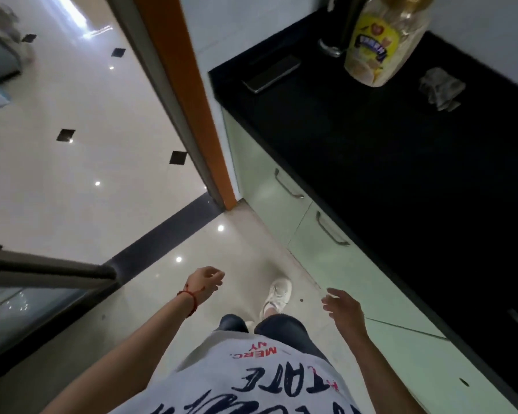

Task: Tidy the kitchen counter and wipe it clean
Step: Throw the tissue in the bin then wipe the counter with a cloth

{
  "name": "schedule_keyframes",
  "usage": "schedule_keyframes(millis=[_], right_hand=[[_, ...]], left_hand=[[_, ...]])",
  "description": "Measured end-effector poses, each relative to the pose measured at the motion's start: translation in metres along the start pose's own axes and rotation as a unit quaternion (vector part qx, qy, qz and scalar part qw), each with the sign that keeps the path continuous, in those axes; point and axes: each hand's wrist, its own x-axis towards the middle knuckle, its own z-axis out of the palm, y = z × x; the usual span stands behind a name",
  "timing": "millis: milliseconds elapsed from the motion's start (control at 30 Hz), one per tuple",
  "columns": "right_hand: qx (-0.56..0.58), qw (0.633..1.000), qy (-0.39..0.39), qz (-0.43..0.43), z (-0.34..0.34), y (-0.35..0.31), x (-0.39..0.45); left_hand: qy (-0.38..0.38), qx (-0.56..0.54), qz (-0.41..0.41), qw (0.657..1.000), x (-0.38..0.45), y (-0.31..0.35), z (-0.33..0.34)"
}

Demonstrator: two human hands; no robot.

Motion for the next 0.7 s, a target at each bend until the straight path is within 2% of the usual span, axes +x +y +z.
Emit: schedule_keyframes(millis=[100, 233, 400, 500, 700], right_hand=[[0.028, 0.998, 0.010, -0.053, -0.015, -0.032, 0.007], [0.137, 0.984, 0.007, -0.116, -0.036, -0.085, 0.007], [0.176, 0.969, 0.051, -0.166, -0.057, -0.140, 0.020], [0.183, 0.963, 0.101, -0.171, -0.069, -0.164, 0.036], [0.179, 0.949, 0.211, -0.148, -0.089, -0.215, 0.077]], left_hand=[[-0.008, 0.064, 0.054, 0.996, 0.018, 0.047, 0.004], [-0.015, 0.172, 0.192, 0.966, 0.030, 0.121, 0.004], [-0.033, 0.123, 0.329, 0.936, 0.036, 0.212, 0.012], [-0.055, 0.147, 0.396, 0.905, 0.050, 0.259, 0.020], [-0.014, 0.294, 0.501, 0.814, 0.105, 0.336, 0.036]])
